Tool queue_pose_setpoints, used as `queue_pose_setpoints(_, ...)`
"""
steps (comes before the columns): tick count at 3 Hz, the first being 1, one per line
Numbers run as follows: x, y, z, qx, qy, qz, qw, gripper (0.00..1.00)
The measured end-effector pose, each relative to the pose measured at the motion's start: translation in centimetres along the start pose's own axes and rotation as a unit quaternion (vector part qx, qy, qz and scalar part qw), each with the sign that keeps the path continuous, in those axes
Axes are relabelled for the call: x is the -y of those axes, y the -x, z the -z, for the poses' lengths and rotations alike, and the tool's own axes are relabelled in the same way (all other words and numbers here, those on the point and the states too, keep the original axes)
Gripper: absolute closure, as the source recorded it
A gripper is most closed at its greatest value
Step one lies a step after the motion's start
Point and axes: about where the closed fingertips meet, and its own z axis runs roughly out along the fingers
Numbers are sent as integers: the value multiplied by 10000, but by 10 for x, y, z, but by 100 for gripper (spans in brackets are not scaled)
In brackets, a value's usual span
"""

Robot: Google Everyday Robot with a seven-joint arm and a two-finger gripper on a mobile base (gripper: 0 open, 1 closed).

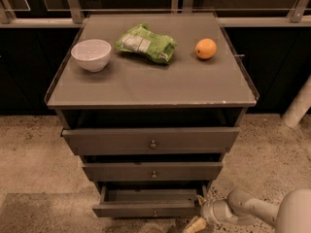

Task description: Open bottom drawer

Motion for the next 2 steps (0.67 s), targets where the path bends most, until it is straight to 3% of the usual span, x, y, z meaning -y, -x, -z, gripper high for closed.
queue_pose_setpoints(2,23,11,-5,150,-262,-57,9995,0)
